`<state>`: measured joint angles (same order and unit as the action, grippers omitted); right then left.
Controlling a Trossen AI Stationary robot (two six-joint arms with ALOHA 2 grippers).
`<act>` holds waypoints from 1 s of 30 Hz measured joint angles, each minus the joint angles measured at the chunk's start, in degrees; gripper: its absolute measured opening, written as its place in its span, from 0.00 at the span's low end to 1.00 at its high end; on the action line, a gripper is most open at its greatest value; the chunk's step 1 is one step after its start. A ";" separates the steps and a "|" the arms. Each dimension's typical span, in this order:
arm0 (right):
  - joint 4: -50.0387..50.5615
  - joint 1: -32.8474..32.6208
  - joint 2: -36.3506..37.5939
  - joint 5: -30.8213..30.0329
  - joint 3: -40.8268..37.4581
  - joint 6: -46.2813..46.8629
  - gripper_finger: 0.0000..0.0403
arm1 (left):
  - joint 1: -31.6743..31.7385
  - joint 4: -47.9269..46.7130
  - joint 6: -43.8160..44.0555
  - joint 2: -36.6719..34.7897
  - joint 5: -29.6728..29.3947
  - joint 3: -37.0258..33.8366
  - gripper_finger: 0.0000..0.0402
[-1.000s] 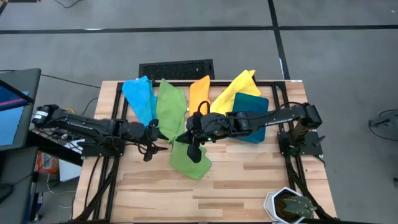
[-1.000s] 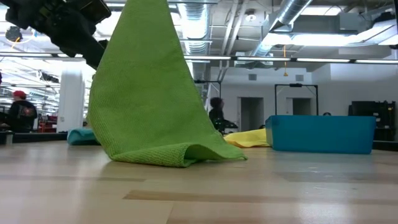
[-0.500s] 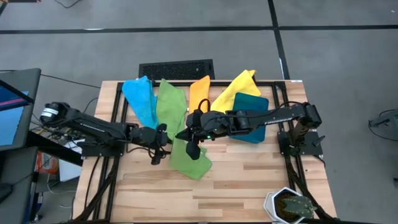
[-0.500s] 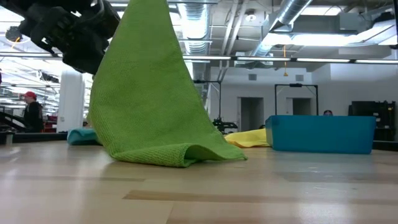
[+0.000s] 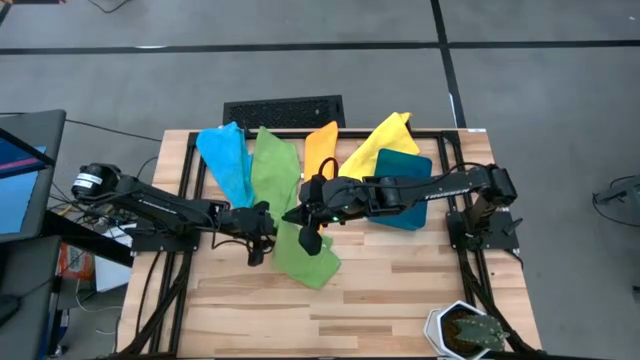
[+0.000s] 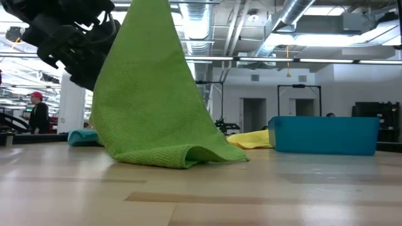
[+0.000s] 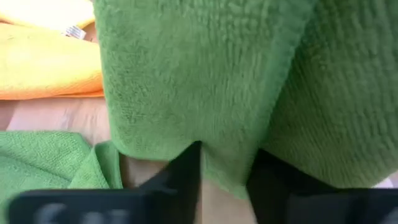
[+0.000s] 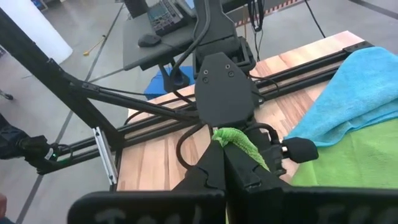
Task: Fold microfiber towels
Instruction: Fold the bottom green microfiber cloth
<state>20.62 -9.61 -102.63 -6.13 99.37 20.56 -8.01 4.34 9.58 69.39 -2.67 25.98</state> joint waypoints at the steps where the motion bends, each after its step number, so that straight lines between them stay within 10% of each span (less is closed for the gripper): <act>1: -0.01 0.00 0.00 0.00 0.00 0.00 0.03 | 0.02 0.01 0.15 0.00 -0.18 0.00 0.14; 17: 11.74 -0.15 3.52 -6.37 7.46 -1.04 0.01 | 0.74 -37.28 3.30 -12.55 -10.01 21.41 0.00; 30: 22.21 0.48 4.02 -32.61 21.49 -17.50 0.01 | 4.37 -56.47 -8.74 -16.22 -33.20 54.37 0.00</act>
<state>42.83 -9.12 -98.60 -38.74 120.86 3.06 -3.65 -52.13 0.83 53.16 -35.87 80.35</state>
